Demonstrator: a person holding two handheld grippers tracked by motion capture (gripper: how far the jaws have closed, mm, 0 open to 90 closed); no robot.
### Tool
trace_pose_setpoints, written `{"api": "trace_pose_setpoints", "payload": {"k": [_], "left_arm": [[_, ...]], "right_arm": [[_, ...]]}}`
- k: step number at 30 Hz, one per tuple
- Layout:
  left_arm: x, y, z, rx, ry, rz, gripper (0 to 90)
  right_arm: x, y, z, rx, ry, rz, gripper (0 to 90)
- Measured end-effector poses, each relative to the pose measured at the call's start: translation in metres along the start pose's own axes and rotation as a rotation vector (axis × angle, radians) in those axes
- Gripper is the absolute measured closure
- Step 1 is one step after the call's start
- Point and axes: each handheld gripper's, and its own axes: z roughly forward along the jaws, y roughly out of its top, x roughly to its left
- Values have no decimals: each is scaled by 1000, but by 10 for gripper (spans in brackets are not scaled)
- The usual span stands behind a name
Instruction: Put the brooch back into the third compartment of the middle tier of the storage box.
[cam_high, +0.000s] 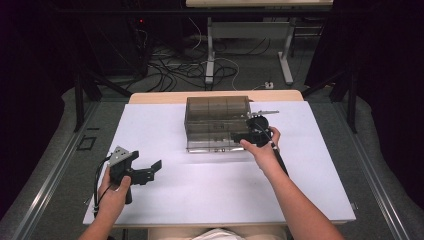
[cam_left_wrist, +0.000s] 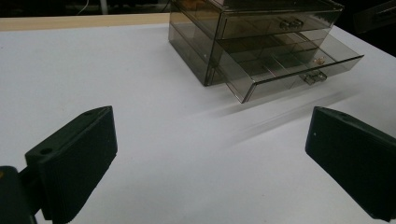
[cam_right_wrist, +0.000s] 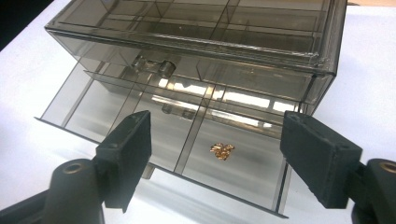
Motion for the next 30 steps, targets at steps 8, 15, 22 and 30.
{"api": "trace_pose_setpoints", "payload": {"k": [8, 15, 22, 30], "left_arm": [[0, 0, 0, 0, 0, 4, 26], [0, 0, 0, 2, 1, 9, 26], [-1, 0, 0, 3, 1, 8, 26], [-2, 0, 0, 0, -3, 7, 26]], "right_arm": [[2, -2, -11, -20, 21, -27, 200], [3, -10, -25, -31, 4, -71, 147], [0, -18, -37, -43, -6, -85, 126], [0, -27, -46, -53, 2, -104, 100]]}}
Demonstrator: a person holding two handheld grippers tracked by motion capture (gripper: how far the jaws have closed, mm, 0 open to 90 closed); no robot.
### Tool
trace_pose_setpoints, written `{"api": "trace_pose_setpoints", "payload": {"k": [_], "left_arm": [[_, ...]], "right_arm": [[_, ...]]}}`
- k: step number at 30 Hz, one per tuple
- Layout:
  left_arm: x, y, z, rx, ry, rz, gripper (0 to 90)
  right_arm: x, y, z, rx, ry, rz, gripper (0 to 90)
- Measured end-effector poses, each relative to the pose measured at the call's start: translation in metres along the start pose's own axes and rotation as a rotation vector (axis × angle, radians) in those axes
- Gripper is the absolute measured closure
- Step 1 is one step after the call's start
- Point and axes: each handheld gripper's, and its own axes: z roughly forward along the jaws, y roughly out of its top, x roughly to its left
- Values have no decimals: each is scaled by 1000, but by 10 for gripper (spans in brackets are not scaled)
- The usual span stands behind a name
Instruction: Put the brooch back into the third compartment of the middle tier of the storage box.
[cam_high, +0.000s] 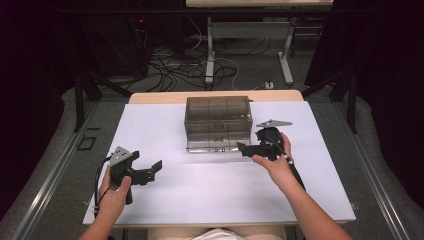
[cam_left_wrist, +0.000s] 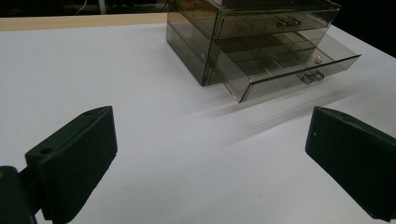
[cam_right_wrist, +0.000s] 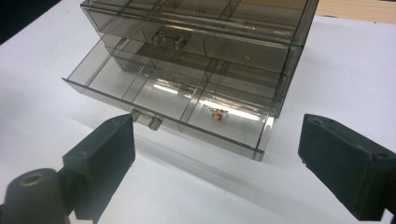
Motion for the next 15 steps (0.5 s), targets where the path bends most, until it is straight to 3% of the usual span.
{"api": "trace_pose_setpoints", "payload": {"k": [15], "left_arm": [[0, 0, 0, 0, 2, 1, 26]], "right_arm": [[-11, -30, -14, -8, -33, -37, 5]]}}
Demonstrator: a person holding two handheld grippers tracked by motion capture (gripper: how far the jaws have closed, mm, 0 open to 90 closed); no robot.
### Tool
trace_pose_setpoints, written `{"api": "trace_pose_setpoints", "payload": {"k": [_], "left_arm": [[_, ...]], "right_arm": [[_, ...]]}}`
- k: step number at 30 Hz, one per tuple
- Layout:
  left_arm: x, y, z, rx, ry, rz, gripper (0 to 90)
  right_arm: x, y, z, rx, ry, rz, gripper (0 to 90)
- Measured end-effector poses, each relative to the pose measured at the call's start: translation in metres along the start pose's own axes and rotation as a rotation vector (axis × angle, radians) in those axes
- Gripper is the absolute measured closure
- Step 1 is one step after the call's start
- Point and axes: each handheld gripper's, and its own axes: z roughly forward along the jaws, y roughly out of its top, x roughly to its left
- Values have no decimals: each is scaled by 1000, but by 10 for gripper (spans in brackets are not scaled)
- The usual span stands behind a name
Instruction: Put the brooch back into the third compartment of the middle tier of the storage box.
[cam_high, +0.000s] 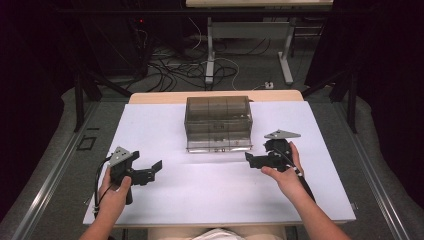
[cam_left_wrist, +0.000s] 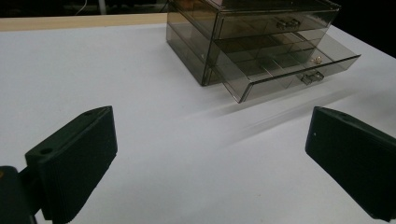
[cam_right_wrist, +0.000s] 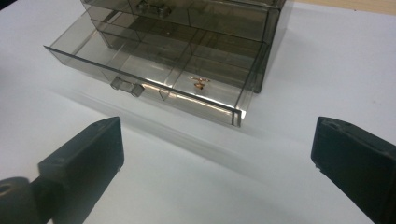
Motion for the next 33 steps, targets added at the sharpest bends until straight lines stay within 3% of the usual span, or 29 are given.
{"api": "trace_pose_setpoints", "payload": {"k": [5, 18, 28, 33], "left_arm": [[0, 0, 0, -1, 0, 1, 26], [-1, 0, 0, -3, -4, -4, 26], [0, 0, 0, 3, -7, -2, 26], [0, 0, 0, 5, -8, -5, 26]], "right_arm": [[-5, -8, -3, 5, -14, -14, 0], [-25, -31, -8, 10, -69, 5, 0], [-42, -43, -6, -8, -78, 88, 0], [-47, -47, -5, -17, -90, 101, 0]]}}
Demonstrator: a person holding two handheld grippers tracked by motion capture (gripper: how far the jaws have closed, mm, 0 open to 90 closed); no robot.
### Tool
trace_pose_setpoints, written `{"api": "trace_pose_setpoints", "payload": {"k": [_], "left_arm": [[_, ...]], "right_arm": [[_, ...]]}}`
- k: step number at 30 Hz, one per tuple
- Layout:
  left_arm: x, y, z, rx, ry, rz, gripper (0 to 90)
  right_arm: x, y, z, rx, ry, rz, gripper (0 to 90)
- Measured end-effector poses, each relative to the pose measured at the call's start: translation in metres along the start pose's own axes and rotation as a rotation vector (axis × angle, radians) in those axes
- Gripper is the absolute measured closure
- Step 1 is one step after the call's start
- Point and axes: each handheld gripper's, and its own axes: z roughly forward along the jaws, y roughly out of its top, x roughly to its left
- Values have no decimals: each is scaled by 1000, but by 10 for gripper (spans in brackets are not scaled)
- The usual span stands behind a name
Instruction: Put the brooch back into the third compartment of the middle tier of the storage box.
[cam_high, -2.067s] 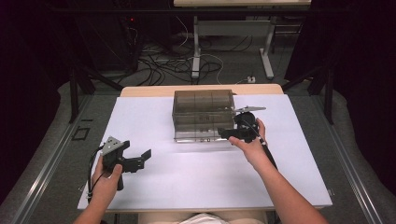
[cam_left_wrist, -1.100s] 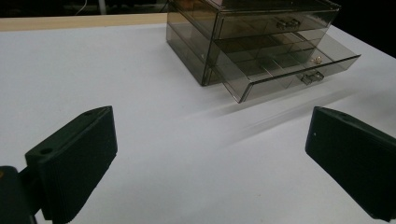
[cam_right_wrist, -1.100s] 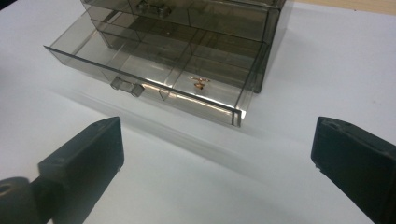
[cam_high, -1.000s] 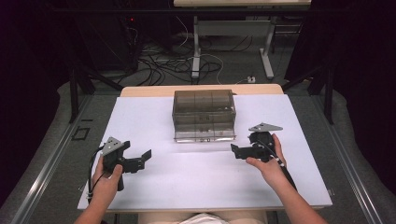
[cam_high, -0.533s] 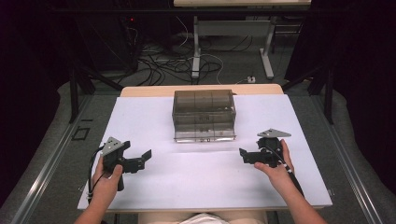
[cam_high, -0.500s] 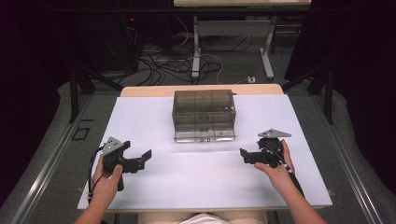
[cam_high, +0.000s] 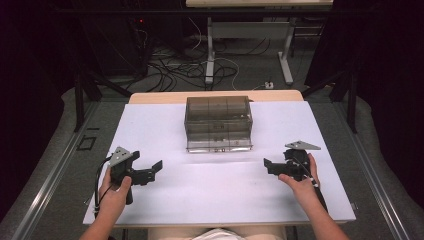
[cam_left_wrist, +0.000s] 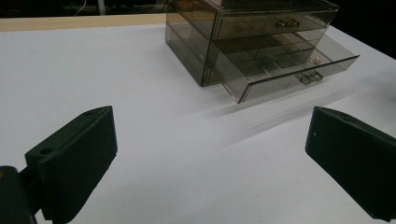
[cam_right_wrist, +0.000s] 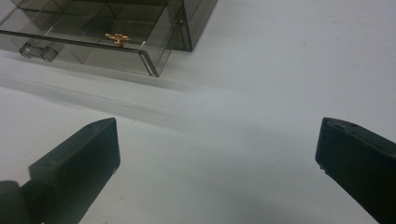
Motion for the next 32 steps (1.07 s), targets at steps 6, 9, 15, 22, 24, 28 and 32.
{"api": "trace_pose_setpoints", "payload": {"k": [6, 9, 15, 22, 24, 28, 32], "left_arm": [[1, 0, 0, -2, 1, 4, 26], [1, 0, 0, -1, 1, 4, 26], [1, 0, 0, -2, 0, 0, 26], [2, 1, 0, -7, 8, 3, 26], [2, 0, 0, -9, 5, -3, 26], [2, 1, 0, -9, 6, 5, 26], [1, 1, 0, -9, 8, 3, 26]], "right_arm": [[-7, -4, 1, 1, -19, 12, 0], [-9, -6, 2, 3, -27, 28, 0], [-15, -9, 2, 5, -33, 57, 0], [-18, -11, 3, 7, -34, 82, 0], [-18, -11, 3, 8, -30, 89, 0], [-17, -11, 3, 12, -29, 79, 0], [-17, -11, 2, 8, -36, 63, 0]]}}
